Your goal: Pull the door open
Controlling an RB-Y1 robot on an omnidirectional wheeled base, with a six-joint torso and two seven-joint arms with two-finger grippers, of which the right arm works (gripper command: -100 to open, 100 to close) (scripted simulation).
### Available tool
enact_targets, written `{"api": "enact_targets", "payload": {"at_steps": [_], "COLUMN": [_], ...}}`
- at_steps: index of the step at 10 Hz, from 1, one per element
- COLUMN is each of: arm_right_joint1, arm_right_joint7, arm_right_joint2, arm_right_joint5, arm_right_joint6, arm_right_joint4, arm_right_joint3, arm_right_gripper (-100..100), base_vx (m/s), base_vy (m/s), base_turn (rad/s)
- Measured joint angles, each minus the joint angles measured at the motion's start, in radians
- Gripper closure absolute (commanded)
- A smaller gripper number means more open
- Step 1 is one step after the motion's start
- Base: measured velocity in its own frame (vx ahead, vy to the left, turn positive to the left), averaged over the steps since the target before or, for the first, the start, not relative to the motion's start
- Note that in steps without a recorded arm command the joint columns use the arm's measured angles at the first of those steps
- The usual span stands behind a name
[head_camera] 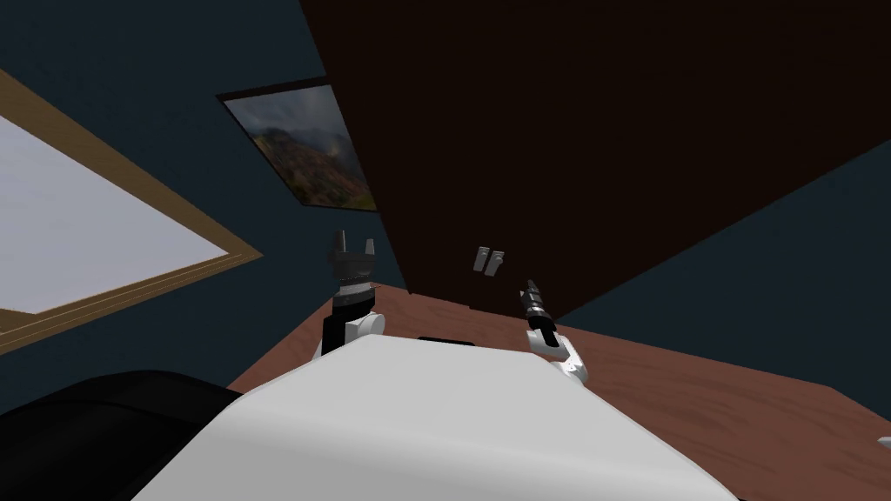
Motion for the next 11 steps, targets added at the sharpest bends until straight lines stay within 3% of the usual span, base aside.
{"api": "enact_targets", "payload": {"at_steps": [1, 4, 10, 11], "arm_right_joint1": [0.017, 0.001, -0.053, -0.055], "arm_right_joint7": [0.004, 0.017, 0.023, 0.023], "arm_right_joint2": [-0.002, -0.002, 0.030, 0.031], "arm_right_joint5": [-0.003, -0.005, 0.002, 0.002], "arm_right_joint6": [0.008, -0.003, -0.011, -0.012], "arm_right_joint4": [-0.005, 0.031, 0.015, 0.015], "arm_right_joint3": [-0.015, -0.031, 0.017, 0.019], "arm_right_gripper": [-100, -100, -100, 100], "base_vx": [0.042, 0.163, 0.194, -0.017], "base_vy": [-0.078, -0.034, 0.043, -0.004], "base_turn": [-0.021, 0.042, 0.114, -0.034]}}
